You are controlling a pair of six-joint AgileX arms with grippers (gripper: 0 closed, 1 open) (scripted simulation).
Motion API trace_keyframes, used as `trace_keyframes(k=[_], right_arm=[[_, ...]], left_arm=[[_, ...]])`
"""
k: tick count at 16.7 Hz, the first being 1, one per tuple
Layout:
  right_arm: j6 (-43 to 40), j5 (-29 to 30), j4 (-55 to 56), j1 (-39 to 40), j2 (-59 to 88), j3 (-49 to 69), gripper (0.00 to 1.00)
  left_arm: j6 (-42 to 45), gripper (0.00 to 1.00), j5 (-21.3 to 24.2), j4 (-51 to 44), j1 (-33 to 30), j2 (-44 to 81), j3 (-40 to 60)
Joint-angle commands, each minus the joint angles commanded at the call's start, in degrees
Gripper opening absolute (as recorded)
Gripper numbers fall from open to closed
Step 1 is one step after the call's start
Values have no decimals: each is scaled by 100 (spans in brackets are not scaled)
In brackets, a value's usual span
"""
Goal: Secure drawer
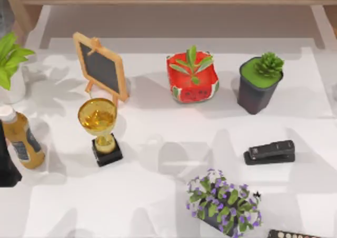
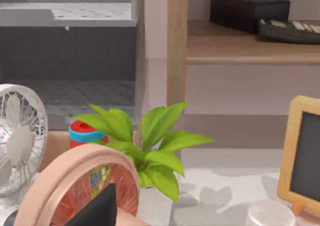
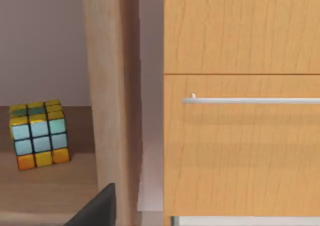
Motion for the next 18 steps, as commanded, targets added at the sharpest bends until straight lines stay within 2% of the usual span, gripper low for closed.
trace_keyframes(k=[3, 11, 14, 18], right_arm=[[10, -178, 210, -181, 457, 279, 100], [-142, -216, 357, -233, 492, 256, 100], [-729, -364, 858, -479, 672, 135, 100], [-2030, -669, 1835, -967, 1228, -216, 100]], left_arm=[[0, 100, 0, 0, 0, 0, 0], [0, 100, 0, 0, 0, 0, 0], [0, 100, 0, 0, 0, 0, 0], [0, 100, 0, 0, 0, 0, 0]])
